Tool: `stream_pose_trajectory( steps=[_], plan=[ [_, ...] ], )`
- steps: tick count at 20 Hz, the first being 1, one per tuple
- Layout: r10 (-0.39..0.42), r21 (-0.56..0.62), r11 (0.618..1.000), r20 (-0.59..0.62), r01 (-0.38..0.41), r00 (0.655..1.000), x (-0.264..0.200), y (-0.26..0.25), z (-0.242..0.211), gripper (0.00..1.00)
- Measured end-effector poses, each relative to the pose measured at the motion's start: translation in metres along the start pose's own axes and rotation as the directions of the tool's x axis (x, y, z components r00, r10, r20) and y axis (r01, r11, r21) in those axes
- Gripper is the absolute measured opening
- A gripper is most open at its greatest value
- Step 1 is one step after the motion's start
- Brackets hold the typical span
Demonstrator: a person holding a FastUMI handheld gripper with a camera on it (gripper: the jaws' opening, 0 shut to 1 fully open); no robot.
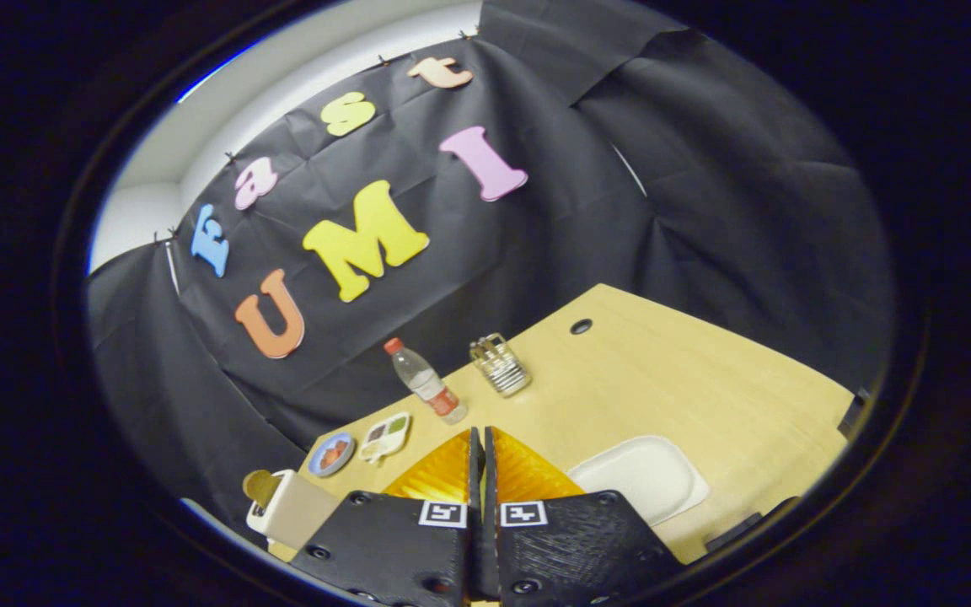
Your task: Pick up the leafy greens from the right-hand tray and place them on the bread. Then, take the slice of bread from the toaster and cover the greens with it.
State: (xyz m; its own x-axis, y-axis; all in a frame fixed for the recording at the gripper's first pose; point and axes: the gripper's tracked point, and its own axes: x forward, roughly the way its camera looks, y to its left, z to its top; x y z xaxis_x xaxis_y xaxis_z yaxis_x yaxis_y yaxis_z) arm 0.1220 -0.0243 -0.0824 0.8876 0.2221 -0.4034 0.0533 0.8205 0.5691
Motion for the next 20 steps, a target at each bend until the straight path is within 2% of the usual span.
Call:
stream_pose_trajectory(
  steps=[6, 12, 16, 20],
  plan=[
    [0.129, 0.000, 0.992, -0.066, -0.129, 0.989, 0.031, 0.095, -0.052, 0.00],
    [0.219, 0.056, 0.975, -0.138, -0.213, 0.966, 0.059, 0.149, -0.112, 0.00],
    [0.250, 0.132, 0.964, -0.157, -0.231, 0.955, 0.073, 0.151, -0.137, 0.00],
    [0.192, 0.140, 0.975, -0.162, -0.170, 0.968, 0.088, 0.112, -0.151, 0.00]
  ],
)
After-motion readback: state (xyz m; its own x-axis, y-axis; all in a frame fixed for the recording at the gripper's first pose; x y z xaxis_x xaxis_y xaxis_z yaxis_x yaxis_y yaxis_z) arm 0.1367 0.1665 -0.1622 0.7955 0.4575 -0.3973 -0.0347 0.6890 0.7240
